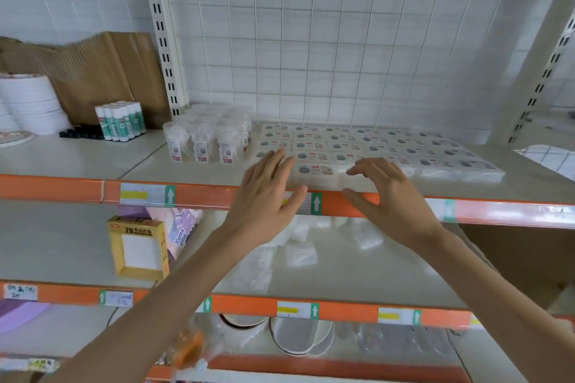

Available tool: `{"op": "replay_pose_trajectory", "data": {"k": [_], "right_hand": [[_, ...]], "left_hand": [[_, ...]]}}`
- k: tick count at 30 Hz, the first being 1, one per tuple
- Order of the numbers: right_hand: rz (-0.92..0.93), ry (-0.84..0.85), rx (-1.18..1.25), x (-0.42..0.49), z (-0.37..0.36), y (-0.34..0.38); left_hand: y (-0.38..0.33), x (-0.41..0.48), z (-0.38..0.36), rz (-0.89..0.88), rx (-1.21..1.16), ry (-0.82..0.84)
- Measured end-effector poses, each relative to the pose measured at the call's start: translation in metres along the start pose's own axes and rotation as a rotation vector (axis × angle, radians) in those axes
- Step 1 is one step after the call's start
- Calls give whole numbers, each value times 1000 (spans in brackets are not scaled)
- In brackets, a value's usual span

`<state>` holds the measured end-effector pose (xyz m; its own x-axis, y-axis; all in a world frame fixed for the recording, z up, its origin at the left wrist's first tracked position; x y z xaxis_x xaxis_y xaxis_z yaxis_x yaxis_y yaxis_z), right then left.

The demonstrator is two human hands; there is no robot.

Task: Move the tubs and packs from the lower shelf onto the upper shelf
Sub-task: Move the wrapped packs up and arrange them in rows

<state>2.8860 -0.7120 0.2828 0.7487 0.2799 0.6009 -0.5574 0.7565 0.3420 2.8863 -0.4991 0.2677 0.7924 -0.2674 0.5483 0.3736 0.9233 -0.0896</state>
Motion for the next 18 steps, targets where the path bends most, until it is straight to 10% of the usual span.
{"op": "replay_pose_trajectory", "data": {"k": [18], "right_hand": [[-122, 35, -150, -150, 55, -27]], "left_hand": [[-140, -102, -9, -23, 163, 146]]}}
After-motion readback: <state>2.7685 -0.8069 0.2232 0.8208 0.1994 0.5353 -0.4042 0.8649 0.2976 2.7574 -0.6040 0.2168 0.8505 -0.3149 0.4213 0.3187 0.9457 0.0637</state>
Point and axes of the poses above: each hand's wrist, its own x-axis towards the middle knuckle, its own z-axis out of the back of the hand, y = z × x, the point moved 5 cm from there along x, towards the middle knuckle, and after that the axes turned 5 degrees about x, right-handed, at the moved point
